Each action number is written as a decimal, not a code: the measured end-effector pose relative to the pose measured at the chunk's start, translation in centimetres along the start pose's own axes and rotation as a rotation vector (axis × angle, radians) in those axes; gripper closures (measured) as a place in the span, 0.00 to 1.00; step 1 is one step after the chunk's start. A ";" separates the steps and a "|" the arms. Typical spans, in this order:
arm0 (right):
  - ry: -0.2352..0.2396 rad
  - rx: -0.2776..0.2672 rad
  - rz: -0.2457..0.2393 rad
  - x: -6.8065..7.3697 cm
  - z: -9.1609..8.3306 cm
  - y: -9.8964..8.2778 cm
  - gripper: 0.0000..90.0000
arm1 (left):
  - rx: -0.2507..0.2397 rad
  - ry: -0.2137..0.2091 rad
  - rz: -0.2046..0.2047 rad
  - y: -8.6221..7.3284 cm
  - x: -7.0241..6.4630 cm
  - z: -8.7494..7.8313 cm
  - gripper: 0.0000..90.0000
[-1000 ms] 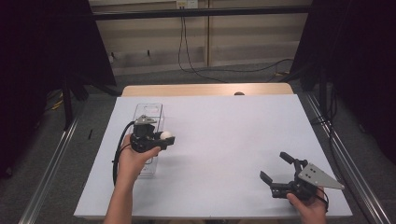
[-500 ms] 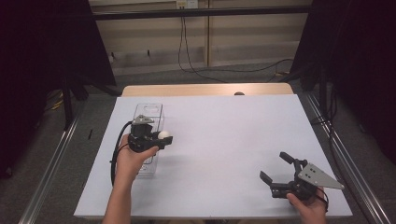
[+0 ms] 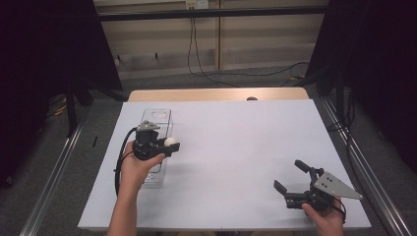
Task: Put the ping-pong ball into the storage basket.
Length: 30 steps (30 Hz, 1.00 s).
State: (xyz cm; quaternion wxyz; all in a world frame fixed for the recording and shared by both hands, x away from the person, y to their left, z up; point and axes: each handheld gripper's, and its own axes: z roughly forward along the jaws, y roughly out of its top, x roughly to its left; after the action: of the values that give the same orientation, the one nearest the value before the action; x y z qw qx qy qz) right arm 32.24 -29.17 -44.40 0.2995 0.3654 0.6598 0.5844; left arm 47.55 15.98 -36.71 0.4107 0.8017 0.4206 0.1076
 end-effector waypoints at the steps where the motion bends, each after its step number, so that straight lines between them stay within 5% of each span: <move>1: -0.002 -0.002 -0.003 0.0 0.0 0.0 0.01 | -0.002 0.000 -0.001 0.0 0.0 0.0 0.57; 30: -0.002 -0.001 -0.003 0.0 0.0 0.0 0.01 | 0.002 0.041 -0.007 -0.3 1.2 -0.6 0.57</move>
State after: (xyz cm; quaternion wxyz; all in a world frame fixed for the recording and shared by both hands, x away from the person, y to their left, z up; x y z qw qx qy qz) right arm 32.24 -29.18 -44.39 0.3010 0.3649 0.6597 0.5839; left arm 47.81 17.36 -36.71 0.4015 0.7982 0.4321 0.1223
